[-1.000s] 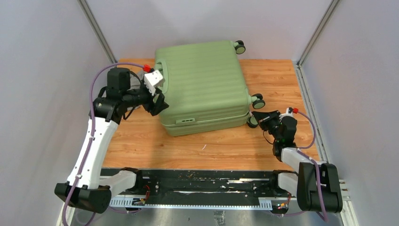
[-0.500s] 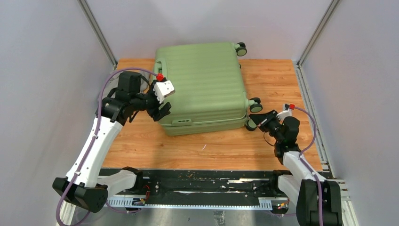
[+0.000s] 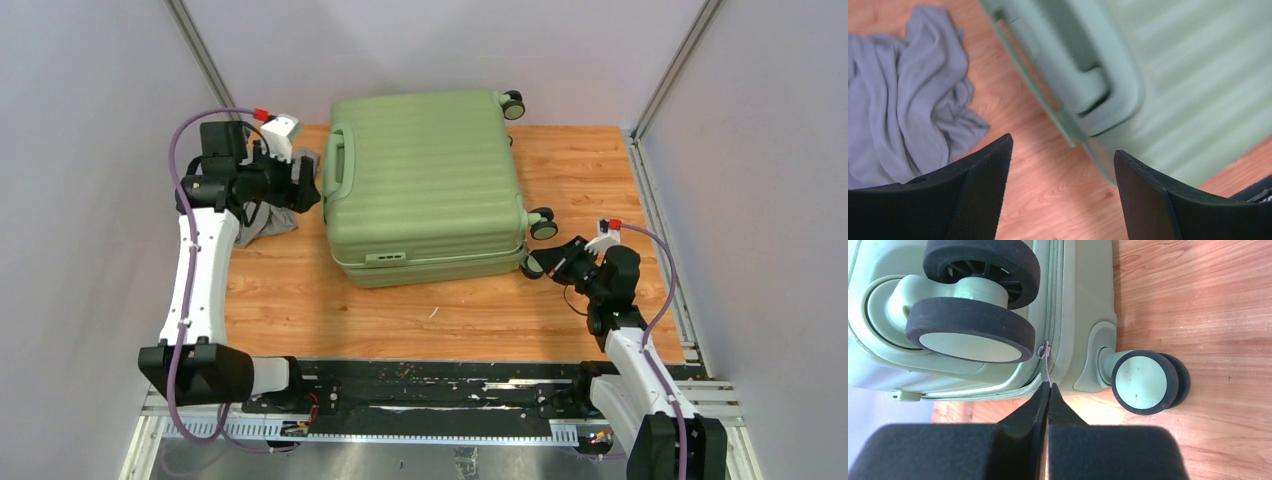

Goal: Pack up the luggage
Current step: Zip the luggage at the center of the board.

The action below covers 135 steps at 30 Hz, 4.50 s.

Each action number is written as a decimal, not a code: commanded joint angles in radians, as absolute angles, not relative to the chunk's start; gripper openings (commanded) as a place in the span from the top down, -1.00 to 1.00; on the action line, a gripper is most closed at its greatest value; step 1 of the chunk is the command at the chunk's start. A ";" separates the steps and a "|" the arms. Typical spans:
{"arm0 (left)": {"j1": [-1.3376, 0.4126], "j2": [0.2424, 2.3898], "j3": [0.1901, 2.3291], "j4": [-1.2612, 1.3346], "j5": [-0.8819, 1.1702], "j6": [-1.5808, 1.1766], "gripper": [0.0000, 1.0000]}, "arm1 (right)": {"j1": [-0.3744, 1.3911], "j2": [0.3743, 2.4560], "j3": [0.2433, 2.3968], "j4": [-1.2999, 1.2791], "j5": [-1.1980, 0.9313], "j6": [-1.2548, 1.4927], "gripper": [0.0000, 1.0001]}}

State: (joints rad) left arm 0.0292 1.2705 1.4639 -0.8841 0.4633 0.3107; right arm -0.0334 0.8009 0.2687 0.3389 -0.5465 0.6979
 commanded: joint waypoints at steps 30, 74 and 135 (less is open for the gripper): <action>0.105 1.636 1.258 -0.381 0.714 -0.242 0.45 | -0.009 0.771 0.385 0.010 -0.622 0.484 0.85; 0.045 1.565 1.281 -0.326 0.969 -0.572 1.00 | -0.012 0.708 0.463 0.210 -0.475 0.523 0.39; 0.115 1.744 1.552 -0.502 0.755 -0.357 1.00 | 0.083 0.865 0.158 0.558 -0.185 0.532 0.00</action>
State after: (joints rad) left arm 0.1150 1.7672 1.4994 -0.5484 0.6128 -0.3477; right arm 0.1322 0.7338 0.1558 0.5018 -0.1490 0.4805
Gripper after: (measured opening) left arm 0.061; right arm 0.493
